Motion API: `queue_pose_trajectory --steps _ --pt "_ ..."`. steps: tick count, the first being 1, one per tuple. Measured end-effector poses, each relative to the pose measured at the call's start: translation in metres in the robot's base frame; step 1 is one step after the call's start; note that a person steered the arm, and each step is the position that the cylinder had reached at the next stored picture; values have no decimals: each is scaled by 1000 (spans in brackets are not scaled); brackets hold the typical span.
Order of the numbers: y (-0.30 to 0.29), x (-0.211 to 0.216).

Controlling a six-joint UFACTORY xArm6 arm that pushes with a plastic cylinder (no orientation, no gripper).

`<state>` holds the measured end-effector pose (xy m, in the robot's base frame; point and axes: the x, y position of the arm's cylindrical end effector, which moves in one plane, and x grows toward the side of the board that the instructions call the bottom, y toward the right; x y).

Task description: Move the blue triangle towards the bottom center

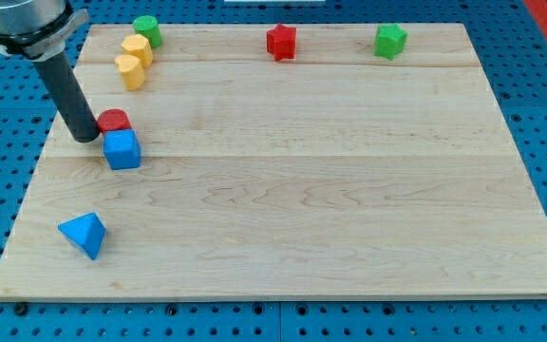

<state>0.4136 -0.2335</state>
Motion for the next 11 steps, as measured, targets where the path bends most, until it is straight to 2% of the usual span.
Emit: queue_pose_trajectory --steps 6,7,8,9,11 --pt "-3 10" --pt "-3 43" --pt "-29 118" --pt "-9 148" --pt "85 145"
